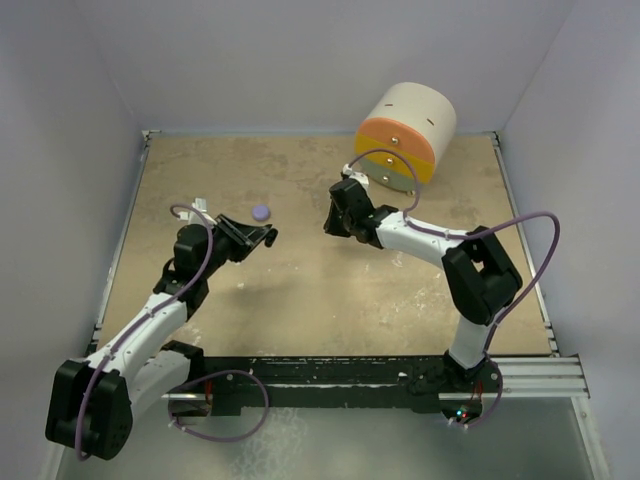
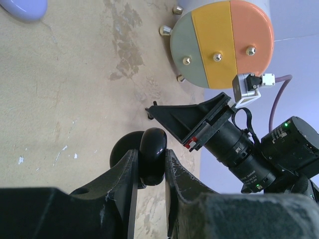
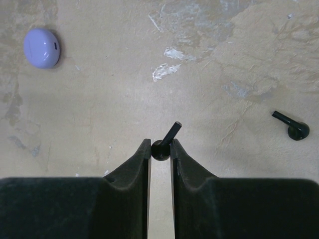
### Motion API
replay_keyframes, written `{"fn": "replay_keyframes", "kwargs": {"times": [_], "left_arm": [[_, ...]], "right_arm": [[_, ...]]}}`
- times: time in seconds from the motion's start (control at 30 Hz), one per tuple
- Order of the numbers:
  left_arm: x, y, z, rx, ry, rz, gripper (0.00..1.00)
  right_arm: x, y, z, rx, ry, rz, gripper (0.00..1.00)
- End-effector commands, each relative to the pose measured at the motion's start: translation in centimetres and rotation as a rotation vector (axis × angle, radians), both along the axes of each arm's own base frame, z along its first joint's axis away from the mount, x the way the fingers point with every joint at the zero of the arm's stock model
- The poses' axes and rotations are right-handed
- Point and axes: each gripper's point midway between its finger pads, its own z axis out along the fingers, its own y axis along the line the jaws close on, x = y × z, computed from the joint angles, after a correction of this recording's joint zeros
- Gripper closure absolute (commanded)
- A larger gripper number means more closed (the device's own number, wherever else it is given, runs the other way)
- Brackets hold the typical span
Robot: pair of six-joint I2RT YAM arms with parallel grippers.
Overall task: Insert the wireless bluetooth earbuds into the charging case
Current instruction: Place the earbud at the center of the board.
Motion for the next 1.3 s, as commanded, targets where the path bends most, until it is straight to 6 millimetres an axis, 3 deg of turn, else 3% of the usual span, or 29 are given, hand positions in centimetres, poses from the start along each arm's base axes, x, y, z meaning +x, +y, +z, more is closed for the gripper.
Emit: {"fn": "replay_keyframes", "kwargs": {"times": [0.0, 0.37, 0.57, 0.93, 1.27], "left_arm": [[1.5, 0.2, 1.8, -0.056, -0.094, 0.037, 1.00], [2.1, 0.2, 2.9, -0.090, -0.154, 0.052, 1.00], [1.8, 0.3, 2.8, -0.092, -0.149, 0.057, 1.00], [0.9, 0.4, 2.6, -0.103, -0.141, 0.050, 1.00], [0.0, 0.2, 2.4, -0.123, -0.137, 0.030, 1.00]], "right_arm": [[0.6, 0.8, 3.8, 0.122, -0.052, 0.043, 0.99], [0.5, 1.8, 4.9, 0.252, -0.032, 0.079, 1.00], [-0.1, 1.7, 3.4, 0.246, -0.004, 0.088, 0.96], [-0.8, 0.8, -1.5, 0.185, 0.059, 0.065, 0.96], [0.0, 2.3, -2.5, 0.212, 0.089, 0.074, 0.91]]}}
